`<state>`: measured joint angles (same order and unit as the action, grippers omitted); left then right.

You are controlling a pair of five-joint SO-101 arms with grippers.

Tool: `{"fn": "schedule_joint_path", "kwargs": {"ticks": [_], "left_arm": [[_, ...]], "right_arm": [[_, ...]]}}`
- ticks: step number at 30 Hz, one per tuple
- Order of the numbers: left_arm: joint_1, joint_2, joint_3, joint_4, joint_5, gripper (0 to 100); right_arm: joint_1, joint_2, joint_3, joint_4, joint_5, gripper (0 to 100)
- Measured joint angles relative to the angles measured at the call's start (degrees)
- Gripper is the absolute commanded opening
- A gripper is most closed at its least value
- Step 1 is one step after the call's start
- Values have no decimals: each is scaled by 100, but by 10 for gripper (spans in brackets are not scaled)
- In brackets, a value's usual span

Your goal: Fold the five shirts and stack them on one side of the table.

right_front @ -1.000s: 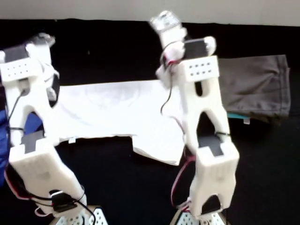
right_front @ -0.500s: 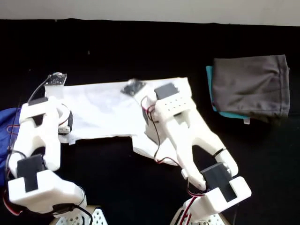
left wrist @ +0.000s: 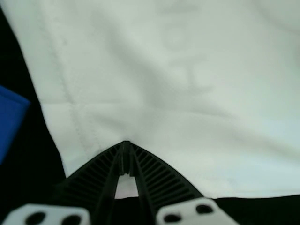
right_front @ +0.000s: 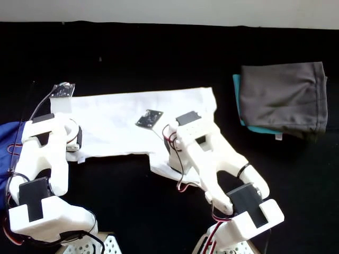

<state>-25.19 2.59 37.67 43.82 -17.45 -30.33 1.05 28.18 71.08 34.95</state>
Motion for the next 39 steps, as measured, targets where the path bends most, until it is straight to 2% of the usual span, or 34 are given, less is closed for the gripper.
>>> {"fn": "schedule_joint_path", "kwargs": {"ticks": [8, 13, 18, 29, 31, 35, 39], "left_arm": [[9, 0, 0, 0, 0, 10], [9, 0, 0, 0, 0, 10], [9, 0, 0, 0, 0, 10], [9, 0, 0, 0, 0, 10], [9, 0, 0, 0, 0, 10], [9, 0, 0, 0, 0, 10], [9, 0, 0, 0, 0, 10]], "right_arm": [[0, 0, 70, 378, 0, 181], [-264, 0, 70, 580, -26, 183], [-299, 0, 220, 167, -62, 255], [-281, 308, 967, -905, -70, 255], [-176, 563, 818, -941, -70, 219], [88, 888, 281, -774, -70, 15], [457, 993, -62, -782, -70, 5]]}}
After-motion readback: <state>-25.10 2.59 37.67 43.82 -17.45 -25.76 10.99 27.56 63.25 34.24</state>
